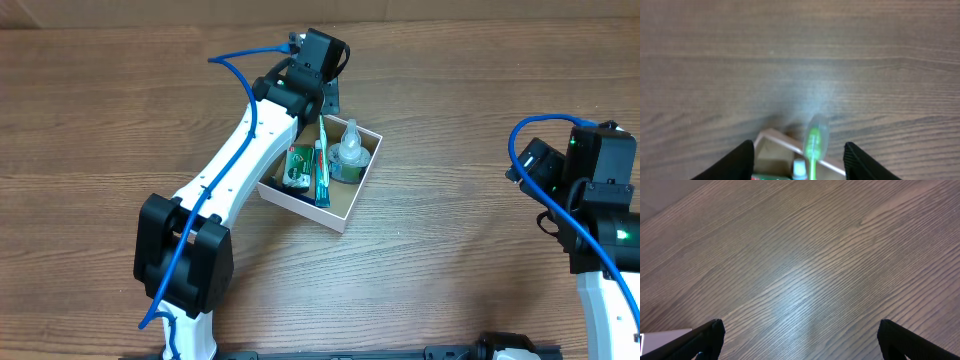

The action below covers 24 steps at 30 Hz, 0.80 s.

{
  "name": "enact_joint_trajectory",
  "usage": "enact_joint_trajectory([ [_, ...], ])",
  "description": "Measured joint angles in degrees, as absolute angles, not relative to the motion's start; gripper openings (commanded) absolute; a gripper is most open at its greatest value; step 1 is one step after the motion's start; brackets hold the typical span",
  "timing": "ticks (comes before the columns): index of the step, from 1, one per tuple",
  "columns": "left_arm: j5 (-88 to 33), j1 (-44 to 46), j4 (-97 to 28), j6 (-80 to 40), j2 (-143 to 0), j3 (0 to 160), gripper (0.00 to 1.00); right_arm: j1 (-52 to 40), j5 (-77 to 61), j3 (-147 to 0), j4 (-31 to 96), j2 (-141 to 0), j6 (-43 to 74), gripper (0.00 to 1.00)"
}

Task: Pack container
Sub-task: 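Lower the toothbrush into the box and open the left gripper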

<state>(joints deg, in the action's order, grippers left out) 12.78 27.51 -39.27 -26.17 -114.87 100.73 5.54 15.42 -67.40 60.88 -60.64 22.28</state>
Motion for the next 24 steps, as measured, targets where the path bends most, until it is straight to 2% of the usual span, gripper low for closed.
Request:
enact_joint_trajectory([
  [10, 12.4, 27.3, -35.5, -15.8, -120.4, 100.8, 0.58, 5.5, 15.4, -67.4, 60.9, -60.6, 22.3, 1.0],
  [13, 12.3, 27.3, -35.5, -14.5, -121.1, 100.8, 0.5, 5.5, 15.4, -67.4, 60.9, -60.6, 22.3, 1.0],
  [14, 12.2, 27.3, -35.5, -14.4, -121.1, 100.8, 0.43, 5.5, 15.4, -67.4, 60.9, -60.6, 22.3, 1.0],
  [16, 11.4, 27.3, -35.3, -13.8, -121.1, 100.8, 0.37, 5.5, 15.4, -67.4, 60.9, -60.6, 22.3, 1.0],
  [18, 10.1, 27.3, -34.2, -13.4, -121.1, 100.8, 0.37, 5.5, 15.4, -67.4, 60.9, -60.6, 22.3, 1.0],
  [24, 8.6, 27.3, -33.4, -13.3, -121.1, 100.8, 0.27, 5.5, 15.4, -67.4, 60.9, -60.6, 22.3, 1.0],
])
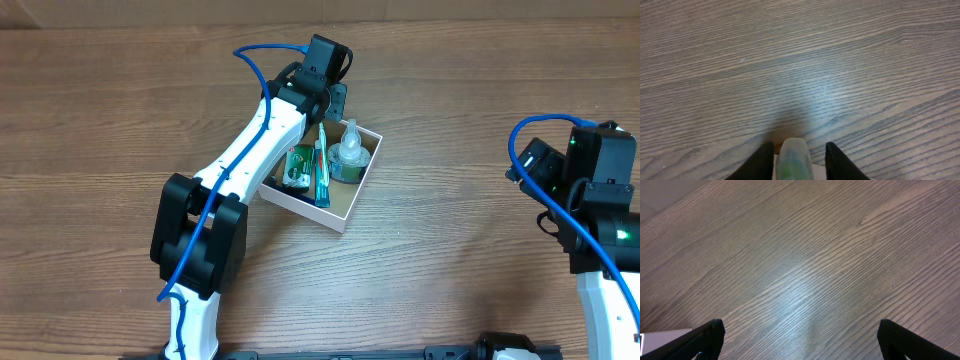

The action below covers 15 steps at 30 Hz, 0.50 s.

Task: Pack container
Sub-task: 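Lower the toothbrush into the box and open the left gripper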

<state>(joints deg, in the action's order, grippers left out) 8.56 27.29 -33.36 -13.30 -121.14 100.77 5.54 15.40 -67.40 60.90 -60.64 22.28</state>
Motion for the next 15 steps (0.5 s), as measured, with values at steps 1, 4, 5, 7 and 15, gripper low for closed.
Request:
enact_joint_trajectory([
  [1, 8.5, 27.3, -33.4, -13.3, -121.1, 100.8, 0.26, 5.5, 15.4, -67.4, 60.9, -60.6, 22.3, 1.0],
  [4, 8.3, 27.3, -33.7, -13.3, -121.1, 100.8, 0.25, 5.5, 15.4, -67.4, 60.9, -60.6, 22.3, 1.0],
  [5, 8.3, 27.3, -33.9, -13.3, -121.1, 100.8, 0.25, 5.5, 15.4, -67.4, 60.9, -60.6, 22.3, 1.0],
  [7, 8.3, 27.3, -34.2, -13.3, -121.1, 100.8, 0.22, 5.5, 15.4, -67.4, 60.9, -60.6, 22.3, 1.0],
  [15, 8.1, 27.3, -34.5, -13.7, -121.1, 100.8, 0.06, 5.5, 15.4, -67.4, 60.9, -60.6, 22.3, 1.0],
])
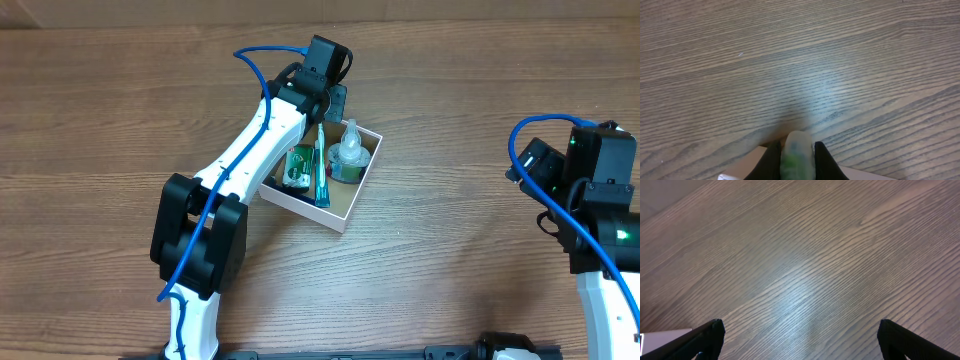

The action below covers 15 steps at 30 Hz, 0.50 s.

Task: Pack container
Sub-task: 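Lower the toothbrush into the box and open the left gripper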

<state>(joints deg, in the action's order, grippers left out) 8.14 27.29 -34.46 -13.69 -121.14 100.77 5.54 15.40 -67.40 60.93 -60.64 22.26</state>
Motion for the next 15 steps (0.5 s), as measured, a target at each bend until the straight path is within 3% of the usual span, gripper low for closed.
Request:
enact_joint_trajectory([
  [15, 8.2, 27.3, -35.2, -13.9, -119.4, 100.8, 0.05, 5.5, 15.4, -67.4, 60.9, -60.6, 22.3, 1.0],
])
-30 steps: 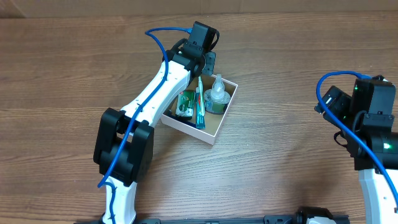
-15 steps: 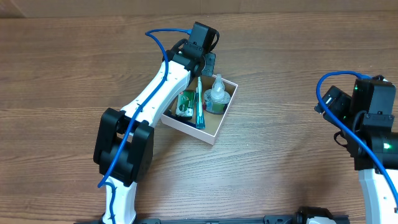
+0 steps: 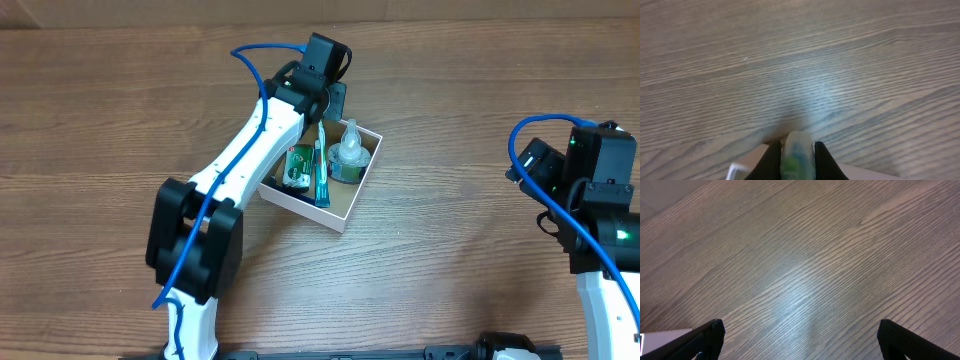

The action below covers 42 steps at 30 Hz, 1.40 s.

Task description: Pack container

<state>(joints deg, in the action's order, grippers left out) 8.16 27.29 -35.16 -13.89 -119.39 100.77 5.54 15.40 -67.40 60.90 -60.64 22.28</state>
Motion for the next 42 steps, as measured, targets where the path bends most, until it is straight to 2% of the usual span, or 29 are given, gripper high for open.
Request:
enact_joint_trajectory([
  [9, 8.1, 27.3, -47.4, -18.1, -112.5, 101.3, 0.05, 5.5, 15.4, -67.4, 60.9, -60.6, 22.3, 1.0],
  [10, 8.1, 27.3, -48.2, -18.5, -112.5, 101.3, 0.08, 5.5, 15.4, -67.4, 60.9, -60.6, 22.3, 1.0],
  [11, 8.1, 27.3, -48.6, -19.0, -112.5, 101.3, 0.2, 5.5, 15.4, -67.4, 60.9, -60.6, 22.3, 1.0],
  [12, 8.1, 27.3, -48.8, -19.4, -112.5, 101.3, 0.54, 5.5, 15.4, -67.4, 60.9, -60.6, 22.3, 1.0],
  [15, 8.1, 27.3, -48.9, -19.9, -112.5, 101.3, 0.73, 5.5, 15.4, -67.4, 60.9, -60.6, 22.3, 1.0],
  [17, 8.1, 27.3, -48.9, -20.5, -112.5, 101.3, 0.73, 5.5, 15.4, -67.4, 60.9, -60.6, 22.3, 1.0],
  [22, 8.2, 27.1, -50.3, -21.0, -112.5, 101.3, 0.59, 5.5, 15.4, -67.4, 60.9, -60.6, 22.3, 1.0],
  [23, 8.2, 27.1, -51.1, -21.1, -112.5, 101.3, 0.53, 5.5, 15.4, -67.4, 60.9, -60.6, 22.3, 1.0],
  [24, 8.4, 26.8, -52.6, -21.4, -112.5, 101.3, 0.4, 5.5, 15.4, -67.4, 60.9, -60.6, 22.3, 1.0],
  [26, 9.7, 25.8, -55.5, -23.0, -112.5, 101.3, 0.05, 5.5, 15.4, -67.4, 60.9, -60.6, 22.3, 1.0],
  [34, 9.6, 18.1, -64.1, -34.4, -112.5, 101.3, 0.07, 5.5, 15.4, -67.4, 60.9, -60.6, 22.3, 1.0],
  [42, 8.5, 18.0, -66.9, -35.9, -112.5, 100.4, 0.04, 5.5, 15.4, -67.4, 60.9, -60.6, 22.3, 1.0],
])
